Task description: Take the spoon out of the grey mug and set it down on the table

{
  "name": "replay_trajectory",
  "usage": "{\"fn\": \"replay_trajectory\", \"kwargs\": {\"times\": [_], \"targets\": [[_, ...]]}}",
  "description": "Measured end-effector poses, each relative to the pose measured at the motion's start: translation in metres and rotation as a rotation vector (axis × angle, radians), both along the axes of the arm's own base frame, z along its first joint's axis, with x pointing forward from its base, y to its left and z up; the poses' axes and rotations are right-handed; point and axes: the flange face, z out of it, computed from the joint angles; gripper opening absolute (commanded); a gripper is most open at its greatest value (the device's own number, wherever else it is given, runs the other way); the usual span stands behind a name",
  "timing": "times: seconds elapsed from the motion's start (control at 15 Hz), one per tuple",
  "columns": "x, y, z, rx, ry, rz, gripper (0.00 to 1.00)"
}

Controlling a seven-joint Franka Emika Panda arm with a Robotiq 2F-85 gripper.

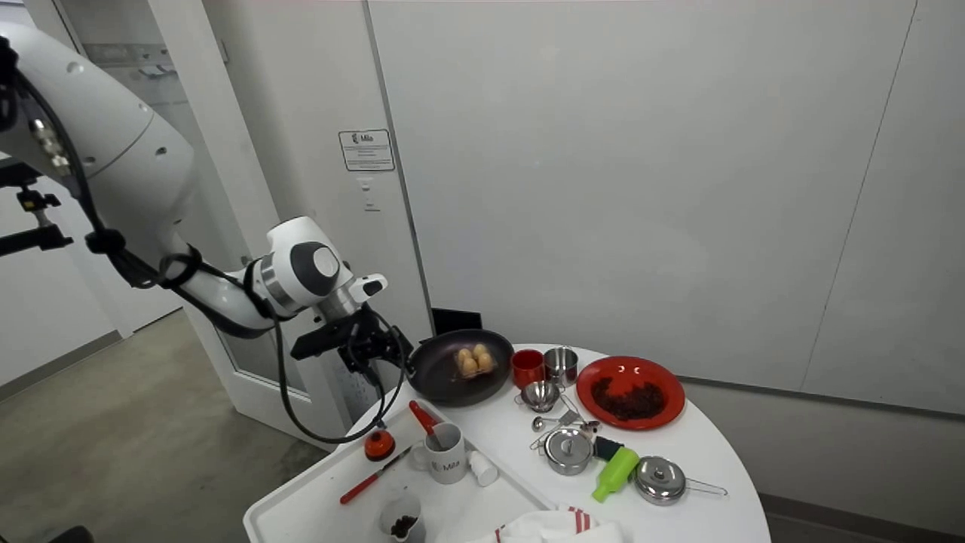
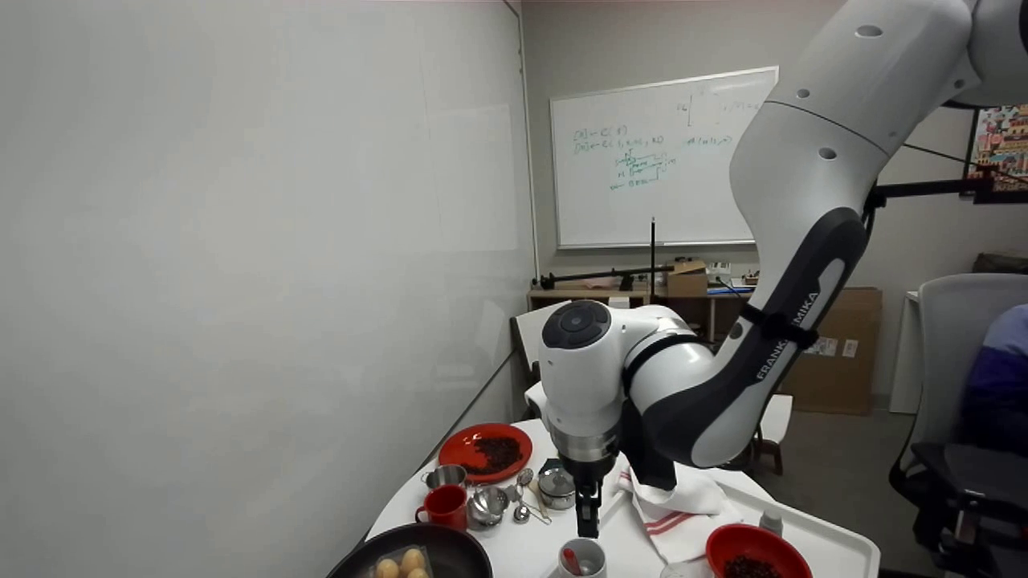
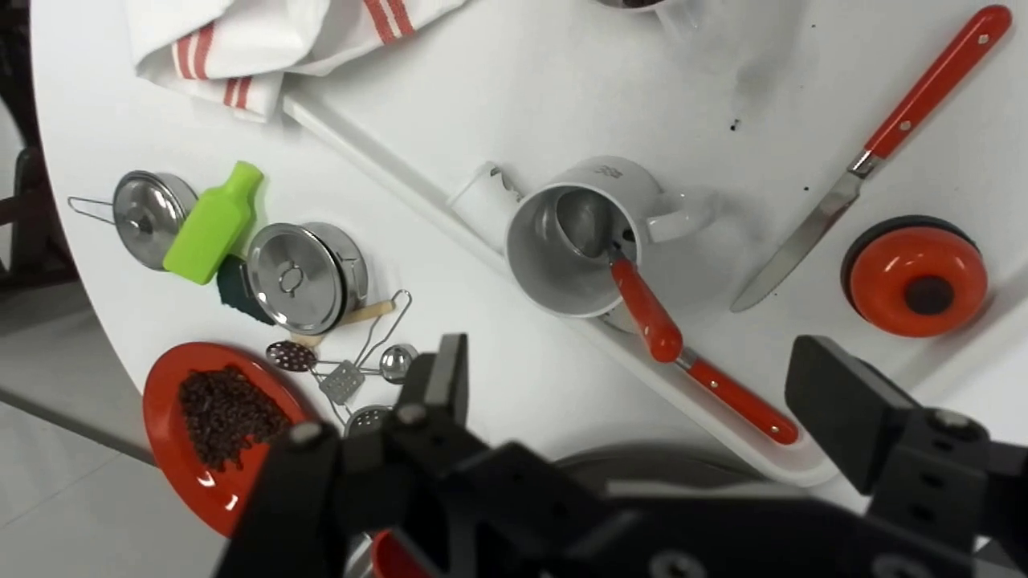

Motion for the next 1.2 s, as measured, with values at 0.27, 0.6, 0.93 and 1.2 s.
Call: {"fn": "replay_trajectory", "kwargs": {"times": [0.27, 0.6, 0.93, 1.2], "targets": [[-0.001, 0.001, 0.000, -0.006, -0.003, -0.001, 1.00], [-0.002, -0.016, -0.009, -0.072, -0.037, -0.068, 1.00], [-0.008, -0.003, -0.041, -0.076, -0.006, -0.073, 1.00], [0.007, 0.008, -0.065, -0.063, -0.004, -0.068, 1.00]]}}
